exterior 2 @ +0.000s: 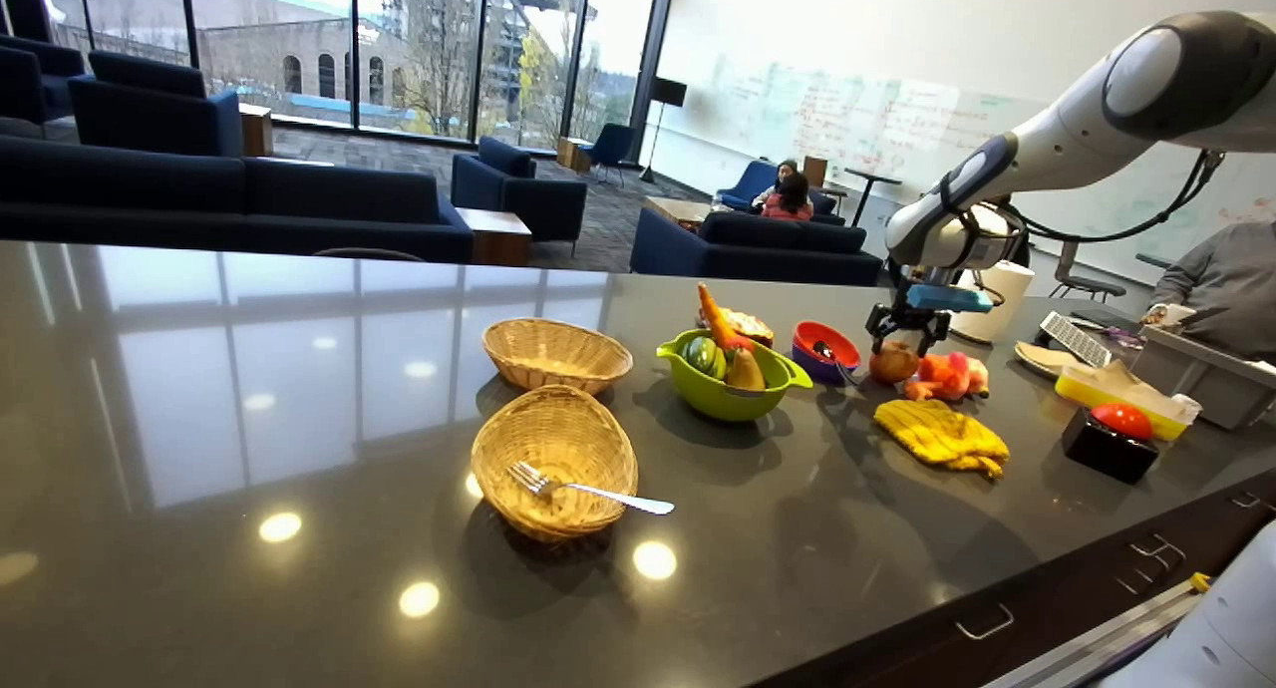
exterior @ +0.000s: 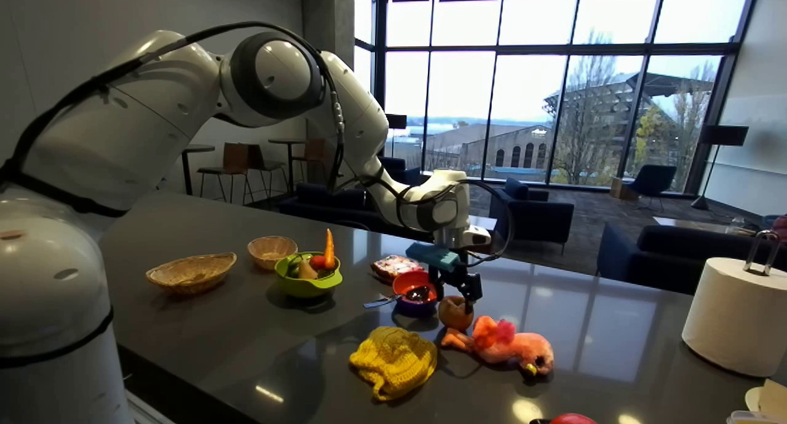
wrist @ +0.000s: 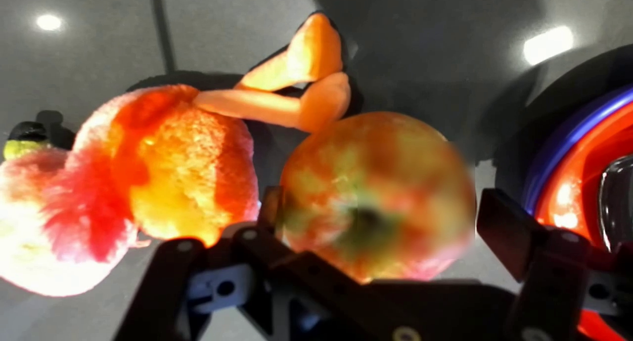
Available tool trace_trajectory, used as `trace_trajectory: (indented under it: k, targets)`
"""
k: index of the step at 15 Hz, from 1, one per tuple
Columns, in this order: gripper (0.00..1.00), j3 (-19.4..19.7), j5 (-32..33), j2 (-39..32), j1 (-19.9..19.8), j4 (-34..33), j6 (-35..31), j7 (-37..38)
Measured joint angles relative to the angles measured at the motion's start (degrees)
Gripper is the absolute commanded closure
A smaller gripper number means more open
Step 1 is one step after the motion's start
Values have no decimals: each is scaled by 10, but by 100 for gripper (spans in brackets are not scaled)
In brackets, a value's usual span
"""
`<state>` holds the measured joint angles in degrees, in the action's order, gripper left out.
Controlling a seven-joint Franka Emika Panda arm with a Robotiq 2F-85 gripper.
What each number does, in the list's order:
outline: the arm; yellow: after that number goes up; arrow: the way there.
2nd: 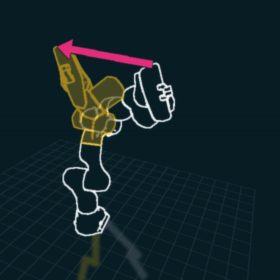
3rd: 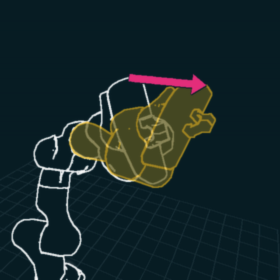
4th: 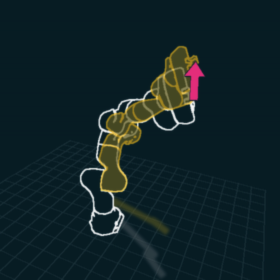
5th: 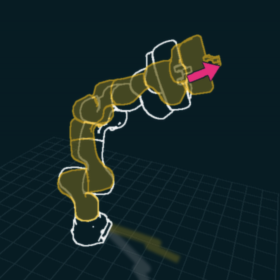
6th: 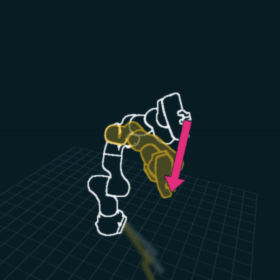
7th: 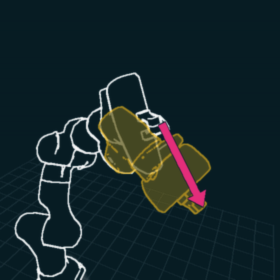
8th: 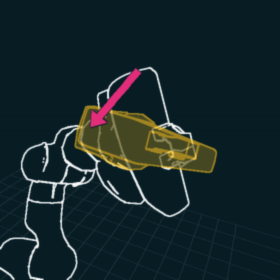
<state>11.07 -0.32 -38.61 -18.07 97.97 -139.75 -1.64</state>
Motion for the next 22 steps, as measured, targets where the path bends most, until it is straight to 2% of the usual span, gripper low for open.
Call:
trace_trajectory:
  k: [10,11,12,22]
  targets:
    - [0,0,0,-6,-1,-8,4,-1]
    - [21,0,0,-7,-1,-9,4,-1]
    - [26,0,0,-7,-1,-9,5,-1]
    - [29,0,0,-8,0,-12,7,-1]
